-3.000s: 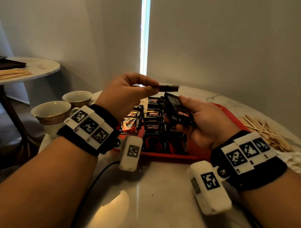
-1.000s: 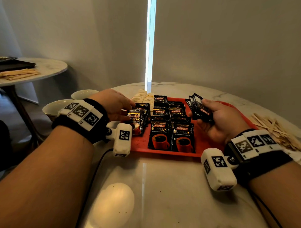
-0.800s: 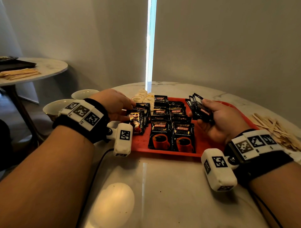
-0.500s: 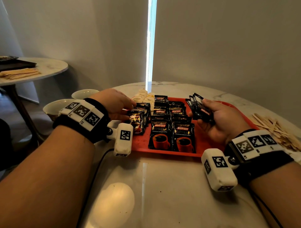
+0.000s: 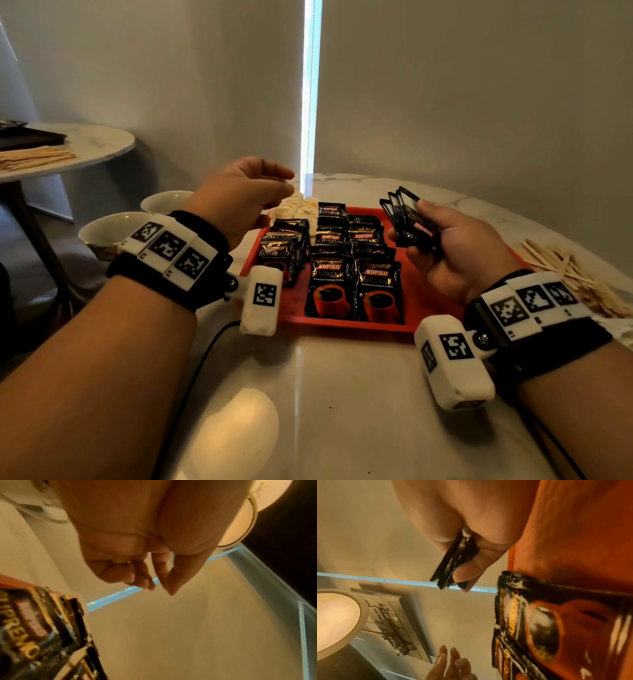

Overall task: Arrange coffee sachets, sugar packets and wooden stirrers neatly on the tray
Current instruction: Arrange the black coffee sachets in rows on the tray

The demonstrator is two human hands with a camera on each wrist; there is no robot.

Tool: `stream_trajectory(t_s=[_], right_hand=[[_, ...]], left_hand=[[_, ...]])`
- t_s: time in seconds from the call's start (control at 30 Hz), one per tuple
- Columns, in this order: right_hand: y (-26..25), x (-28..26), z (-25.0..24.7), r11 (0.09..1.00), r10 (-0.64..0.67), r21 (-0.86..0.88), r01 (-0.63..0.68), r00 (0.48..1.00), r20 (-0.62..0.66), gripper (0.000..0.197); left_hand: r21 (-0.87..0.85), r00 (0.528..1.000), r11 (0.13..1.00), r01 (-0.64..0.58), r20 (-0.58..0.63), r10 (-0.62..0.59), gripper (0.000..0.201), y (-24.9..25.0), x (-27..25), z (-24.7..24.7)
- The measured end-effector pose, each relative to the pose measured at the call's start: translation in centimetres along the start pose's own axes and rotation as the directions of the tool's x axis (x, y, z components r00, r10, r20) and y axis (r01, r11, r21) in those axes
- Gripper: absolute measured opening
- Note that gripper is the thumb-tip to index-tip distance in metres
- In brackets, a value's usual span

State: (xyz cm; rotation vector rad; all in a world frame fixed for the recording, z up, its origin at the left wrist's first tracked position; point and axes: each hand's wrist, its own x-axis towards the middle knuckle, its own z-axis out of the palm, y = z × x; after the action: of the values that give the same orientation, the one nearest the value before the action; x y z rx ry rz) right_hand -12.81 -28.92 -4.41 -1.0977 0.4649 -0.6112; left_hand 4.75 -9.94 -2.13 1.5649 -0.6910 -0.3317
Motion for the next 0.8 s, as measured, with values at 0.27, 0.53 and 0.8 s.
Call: stream_trajectory(t_s=[0.27, 0.53, 0.8], right_hand=[[0.0, -2.2, 2.4, 0.994, 0.022, -0.111, -0.011, 0.995, 0.094, 0.018], [0.5, -3.3, 3.3, 0.988, 0.047, -0.15, -0.026, 0.989, 0.138, 0.029], [0.6, -3.8, 3.4, 0.984, 0.08, -0.171, -0.056, 0.987, 0.141, 0.029]], left_hand=[[-0.009, 0.919, 0.969, -0.247, 0.317, 0.237, 0.023, 1.3, -2.1, 3.0], [0.161, 0.85, 0.918, -0.362, 0.461, 0.255, 0.039, 1.3, -2.5, 3.6], [0.196, 0.835, 0.879, -0.435, 0.454, 0.312, 0.031, 1.4, -2.5, 3.6]])
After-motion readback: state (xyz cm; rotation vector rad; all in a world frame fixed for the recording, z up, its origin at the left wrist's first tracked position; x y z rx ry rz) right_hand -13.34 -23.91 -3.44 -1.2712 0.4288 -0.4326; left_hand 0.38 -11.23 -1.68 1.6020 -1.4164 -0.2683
